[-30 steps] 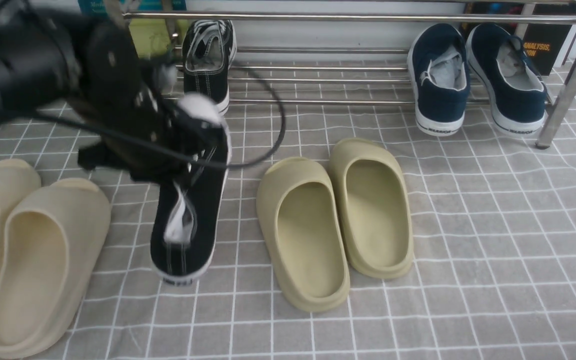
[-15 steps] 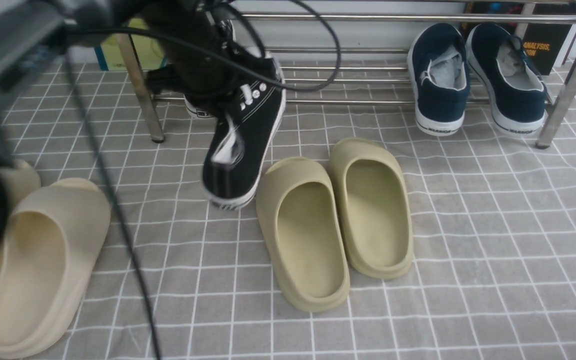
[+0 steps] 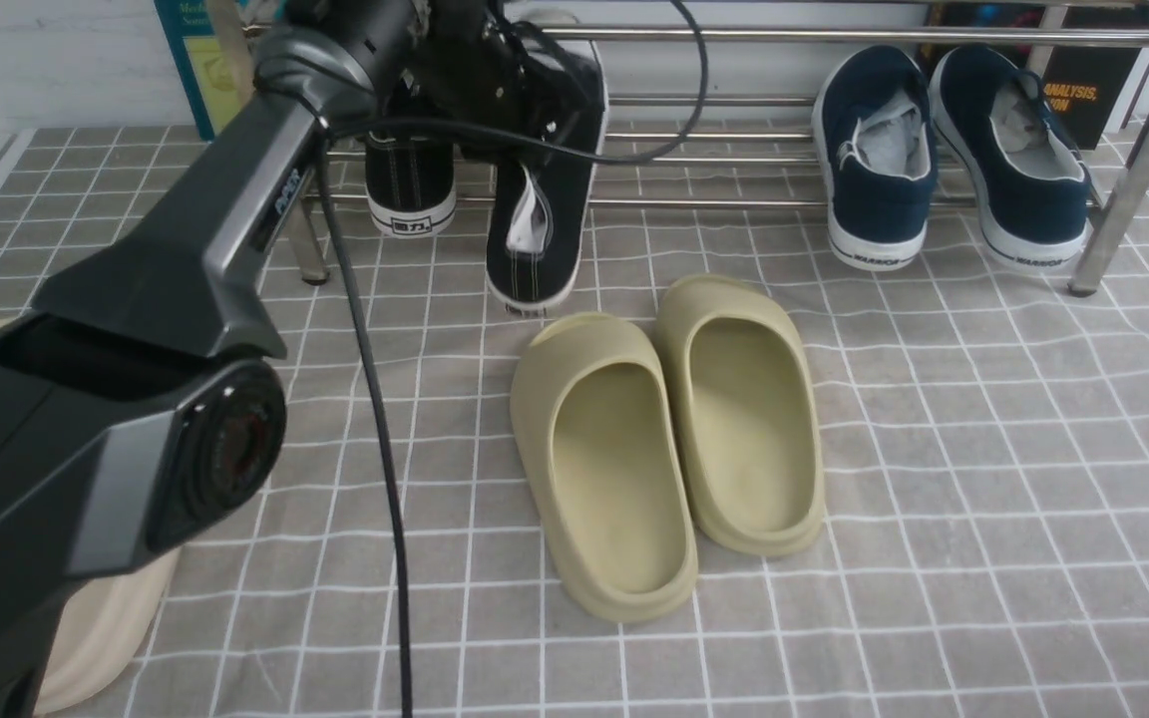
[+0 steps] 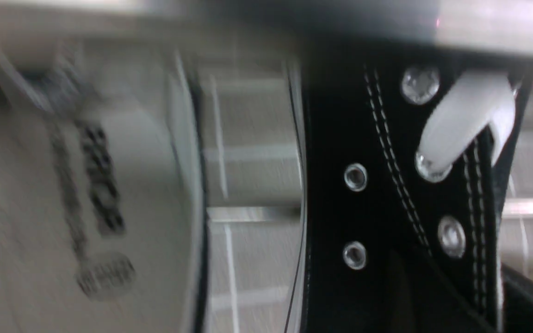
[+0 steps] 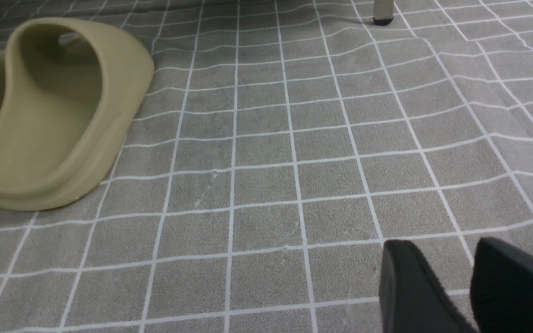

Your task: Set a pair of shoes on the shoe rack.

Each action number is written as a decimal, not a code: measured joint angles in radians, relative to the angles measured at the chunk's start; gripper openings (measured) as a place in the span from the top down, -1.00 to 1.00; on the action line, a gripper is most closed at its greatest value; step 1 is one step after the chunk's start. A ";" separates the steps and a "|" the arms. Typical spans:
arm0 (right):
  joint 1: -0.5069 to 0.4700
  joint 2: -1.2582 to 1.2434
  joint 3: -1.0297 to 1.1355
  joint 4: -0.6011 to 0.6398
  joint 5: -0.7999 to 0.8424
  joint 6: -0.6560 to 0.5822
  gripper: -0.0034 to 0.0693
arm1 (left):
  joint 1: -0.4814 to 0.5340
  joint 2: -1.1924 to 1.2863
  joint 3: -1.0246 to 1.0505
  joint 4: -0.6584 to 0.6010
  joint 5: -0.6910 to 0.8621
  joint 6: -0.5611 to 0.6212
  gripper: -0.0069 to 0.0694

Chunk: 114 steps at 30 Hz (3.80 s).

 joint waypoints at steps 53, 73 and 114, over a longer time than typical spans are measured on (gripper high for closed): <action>0.000 0.000 0.000 0.000 0.000 -0.001 0.25 | 0.000 -0.823 0.229 0.098 0.209 0.215 0.85; 0.000 0.000 0.000 0.000 0.000 -0.001 0.25 | 0.000 -2.018 1.904 0.164 -0.448 0.084 0.85; 0.000 0.000 0.000 0.000 0.000 -0.001 0.25 | 0.383 -2.491 2.666 -0.029 -0.647 0.204 0.85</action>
